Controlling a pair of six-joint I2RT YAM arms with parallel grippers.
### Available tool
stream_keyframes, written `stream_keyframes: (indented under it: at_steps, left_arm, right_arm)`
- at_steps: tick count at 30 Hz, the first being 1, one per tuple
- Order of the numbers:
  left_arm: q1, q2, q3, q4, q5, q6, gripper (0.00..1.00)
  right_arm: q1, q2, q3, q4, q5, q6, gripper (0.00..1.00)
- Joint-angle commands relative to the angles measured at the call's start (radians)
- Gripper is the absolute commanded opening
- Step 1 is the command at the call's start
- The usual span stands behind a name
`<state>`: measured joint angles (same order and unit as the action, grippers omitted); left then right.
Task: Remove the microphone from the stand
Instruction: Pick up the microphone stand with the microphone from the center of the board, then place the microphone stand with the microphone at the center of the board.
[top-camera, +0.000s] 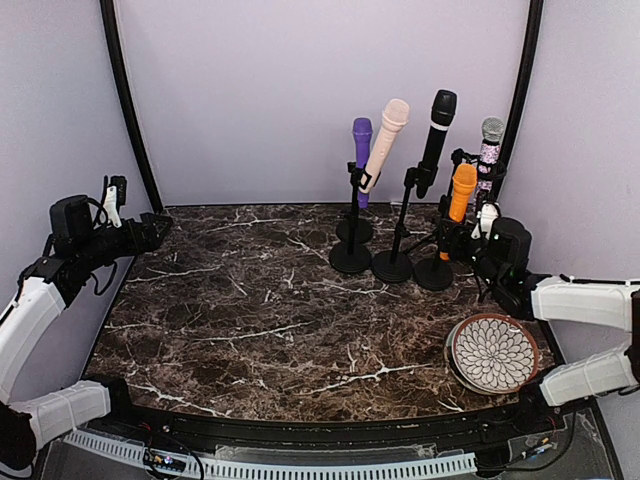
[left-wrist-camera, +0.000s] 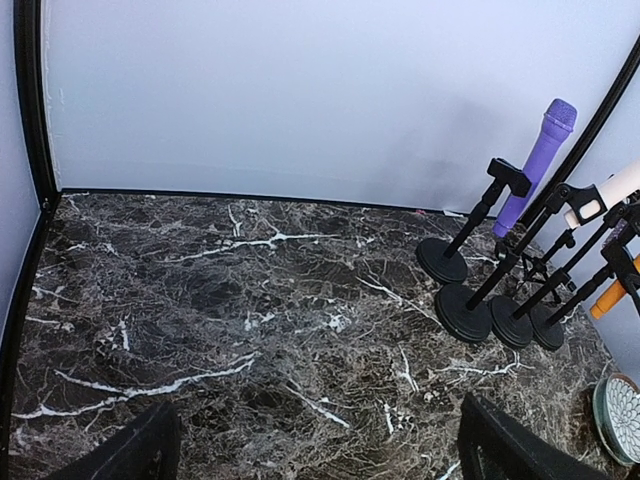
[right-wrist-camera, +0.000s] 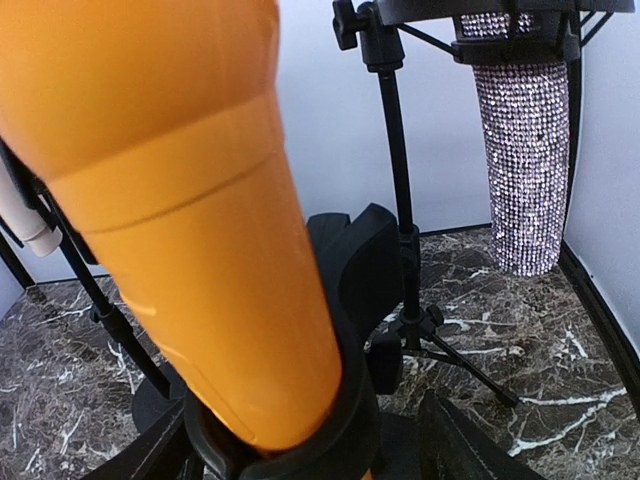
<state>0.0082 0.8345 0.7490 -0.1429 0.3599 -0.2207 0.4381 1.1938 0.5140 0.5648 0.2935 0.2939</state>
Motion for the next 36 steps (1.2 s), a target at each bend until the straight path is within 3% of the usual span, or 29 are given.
stream_keyframes:
  at_steps: [1,6,9,15,21,30,36]
  left_arm:
    - [-0.001,-0.007,-0.012,0.027,0.034,0.006,0.99]
    - [-0.001,0.001,-0.01,0.023,0.051,0.007,0.99]
    - [-0.001,0.008,-0.008,0.022,0.055,0.006,0.99]
    - [-0.001,0.031,-0.002,0.02,0.081,0.007,0.99]
    - [-0.001,0.047,-0.001,0.022,0.1,0.007,0.99]
    - [-0.001,0.032,-0.012,0.034,0.098,0.011,0.98]
    - [-0.001,0.019,-0.014,0.034,0.095,0.021,0.98]
  right_arm:
    - [0.011,0.044,0.045,0.129,0.067,-0.04,0.73]
    - [0.01,0.082,0.056,0.173,0.089,-0.083,0.71]
    - [0.011,0.079,0.055,0.193,0.083,-0.111,0.59]
    - [0.011,0.036,0.042,0.188,0.072,-0.14,0.46]
    - [0.013,-0.093,-0.002,0.126,0.034,-0.137,0.45]
    - [0.028,-0.378,-0.009,-0.102,-0.1,-0.157,0.35]
    - [0.076,-0.43,0.02,-0.147,-0.251,-0.087,0.34]
